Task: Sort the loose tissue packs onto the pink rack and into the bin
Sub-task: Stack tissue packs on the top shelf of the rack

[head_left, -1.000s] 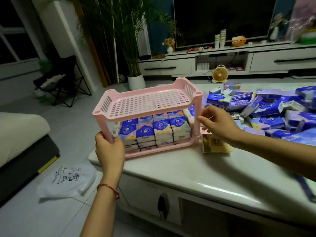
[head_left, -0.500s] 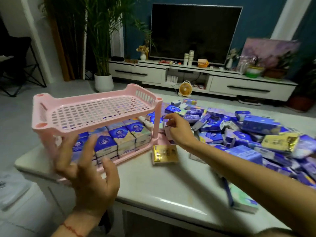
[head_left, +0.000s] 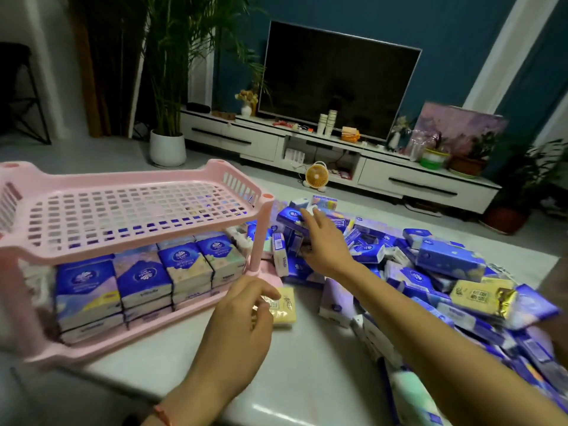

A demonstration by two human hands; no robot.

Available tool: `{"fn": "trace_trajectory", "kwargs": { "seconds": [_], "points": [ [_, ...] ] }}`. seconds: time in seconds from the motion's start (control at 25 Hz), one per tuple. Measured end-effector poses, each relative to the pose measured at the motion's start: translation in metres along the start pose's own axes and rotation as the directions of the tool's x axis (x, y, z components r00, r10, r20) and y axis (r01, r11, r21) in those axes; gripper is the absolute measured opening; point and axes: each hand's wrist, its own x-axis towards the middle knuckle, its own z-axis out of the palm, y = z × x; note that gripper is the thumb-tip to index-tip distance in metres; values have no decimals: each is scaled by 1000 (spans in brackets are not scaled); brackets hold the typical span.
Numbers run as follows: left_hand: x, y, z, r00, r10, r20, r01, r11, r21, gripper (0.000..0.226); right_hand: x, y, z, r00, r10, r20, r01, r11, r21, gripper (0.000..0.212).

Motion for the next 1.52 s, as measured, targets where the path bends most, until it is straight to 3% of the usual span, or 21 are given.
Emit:
{"fn": "trace_trajectory", "kwargs": {
  "seconds": [0.2, 0.28, 0.36, 0.44, 0.52, 0.56, 0.64, 0.76, 0.8, 0.88, 1.0, 1.04, 1.12, 1.2, 1.24, 1.28, 1.32, 1.4, 1.48, 1.52],
  "points": [
    [6, -4, -3, 990, -143, 2, 143, 988, -62, 32, 4, 0, -6, 990, -100, -100, 93, 993, -80, 46],
    [8, 0, -13, 993, -118, -22, 116, 990, -75, 23, -2, -3, -18, 974, 62, -218, -21, 983, 184, 29],
    [13, 11, -25, 995, -28, -100, 22, 998, -60, 23, -3, -13, -41, 901, 250, -355, -37, 860, 509, 25],
    [22, 16, -47, 962, 65, -265, -70, 998, -9, 26, -3, -38, -70, 780, 218, -586, 209, 792, 574, 24],
    [33, 18, -77, 882, 148, -448, -132, 989, 67, 23, -5, -81, -92, 664, -1, -747, 463, 785, 411, 20],
    [35, 17, -96, 832, 182, -524, -144, 983, 112, 24, -5, -109, -96, 638, -164, -752, 544, 787, 291, 16],
    [34, 17, -126, 759, 266, -594, -143, 959, 245, 27, -2, -164, -87, 648, -428, -630, 638, 757, 142, 11],
    [23, 10, -145, 720, 459, -521, -154, 837, 524, 32, 4, -224, -68, 706, -544, -453, 669, 722, 177, 23],
    [20, 6, -147, 728, 498, -472, -145, 784, 603, 33, 9, -234, -63, 733, -562, -385, 656, 733, 179, 23],
    [18, 1, -151, 785, 445, -431, -80, 762, 643, 33, 17, -242, -59, 748, -630, -209, 664, 721, 199, 22],
    [20, 1, -154, 856, 319, -407, 7, 779, 627, 35, 11, -241, -63, 679, -734, -19, 715, 655, 243, 28],
    [21, 1, -156, 878, 307, -368, -2, 770, 638, 34, 7, -235, -67, 691, -722, -32, 691, 647, 321, 31],
    [29, 9, -162, 921, 236, -309, 14, 774, 634, 26, 10, -210, -82, 806, -572, -151, 550, 631, 547, 35],
    [43, 24, -167, 965, 61, -255, 100, 813, 574, 21, 26, -165, -99, 922, -257, -290, 387, 551, 739, 25],
    [51, 28, -171, 975, 6, -222, 120, 825, 552, 20, 31, -137, -105, 939, -61, -340, 322, 505, 801, 21],
    [57, 28, -176, 979, -41, -198, 148, 815, 561, 21, 34, -108, -104, 936, 87, -341, 243, 540, 806, 19],
    [64, 26, -179, 983, -91, -159, 169, 793, 585, 23, 30, -79, -97, 948, 156, -279, 116, 646, 754, 16],
    [77, 20, -183, 971, -204, -121, 233, 728, 645, 23, 20, -40, -78, 991, 105, 82, -132, 856, 500, 21],
    [82, 13, -186, 954, -285, -92, 267, 668, 695, 19, 6, -33, -55, 898, 26, 438, -194, 920, 342, 34],
    [83, 10, -187, 956, -283, -77, 253, 663, 705, 20, 2, -37, -43, 878, 3, 480, -167, 939, 300, 39]
  ]
}}
